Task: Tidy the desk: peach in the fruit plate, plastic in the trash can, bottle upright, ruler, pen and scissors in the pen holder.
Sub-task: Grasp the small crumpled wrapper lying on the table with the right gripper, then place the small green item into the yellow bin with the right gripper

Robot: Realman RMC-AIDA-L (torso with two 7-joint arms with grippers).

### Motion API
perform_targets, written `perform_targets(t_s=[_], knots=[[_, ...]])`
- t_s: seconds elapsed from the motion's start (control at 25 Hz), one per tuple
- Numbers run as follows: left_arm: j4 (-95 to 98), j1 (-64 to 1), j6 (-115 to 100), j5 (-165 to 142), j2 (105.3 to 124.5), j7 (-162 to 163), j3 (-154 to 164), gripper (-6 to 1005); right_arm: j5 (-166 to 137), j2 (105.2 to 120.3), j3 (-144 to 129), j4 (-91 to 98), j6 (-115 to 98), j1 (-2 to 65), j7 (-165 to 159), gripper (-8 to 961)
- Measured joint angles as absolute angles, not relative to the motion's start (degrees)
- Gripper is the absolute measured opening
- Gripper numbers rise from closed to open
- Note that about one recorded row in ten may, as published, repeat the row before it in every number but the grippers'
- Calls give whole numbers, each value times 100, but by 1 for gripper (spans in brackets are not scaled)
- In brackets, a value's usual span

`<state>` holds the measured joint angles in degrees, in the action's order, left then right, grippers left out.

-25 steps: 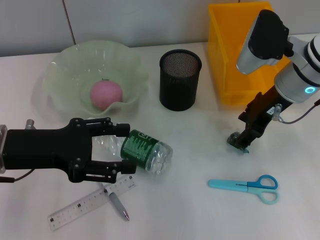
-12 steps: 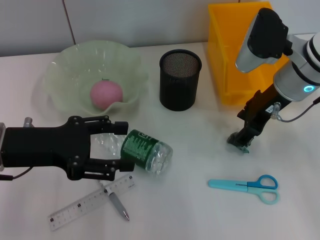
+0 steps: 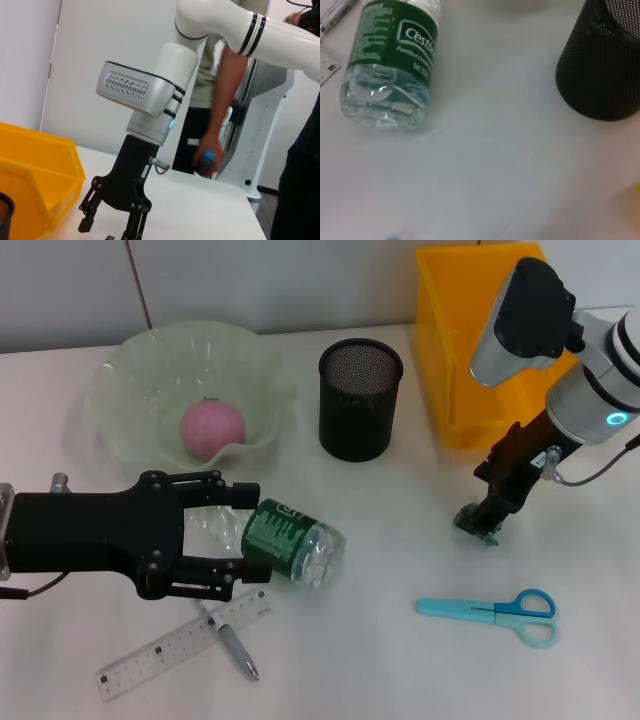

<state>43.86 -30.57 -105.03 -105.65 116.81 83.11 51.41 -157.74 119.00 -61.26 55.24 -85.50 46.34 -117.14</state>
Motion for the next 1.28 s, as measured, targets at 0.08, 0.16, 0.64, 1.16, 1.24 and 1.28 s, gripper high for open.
perform_targets(t_s=[0.08, 0.16, 0.64, 1.16, 1.24, 1.28], knots=[[4386, -3059, -10503, -10564, 11681, 8314, 5142, 840, -15774, 11900, -6131, 5505, -8544, 4635, -11697, 767], [4386, -3059, -10503, -10564, 11681, 8318, 5142, 840, -15774, 11900, -6154, 5495, -8535, 4629, -11666, 760], [4386, -3042, -10528, -10564, 11678, 8324, 5127, 840, -15774, 11900, -6205, 5357, -8474, 4596, -11621, 718], [4386, -3014, -10617, -10548, 11671, 8324, 5107, 839, -15776, 11900, -6206, 5202, -8332, 4535, -11595, 466], [4386, -3014, -10633, -10543, 11671, 8324, 5106, 839, -15776, 11900, -6205, 5224, -8341, 4530, -11602, 451], [4386, -3014, -10633, -10543, 11671, 8324, 5106, 839, -15776, 11900, -6205, 5224, -8341, 4530, -11602, 443]])
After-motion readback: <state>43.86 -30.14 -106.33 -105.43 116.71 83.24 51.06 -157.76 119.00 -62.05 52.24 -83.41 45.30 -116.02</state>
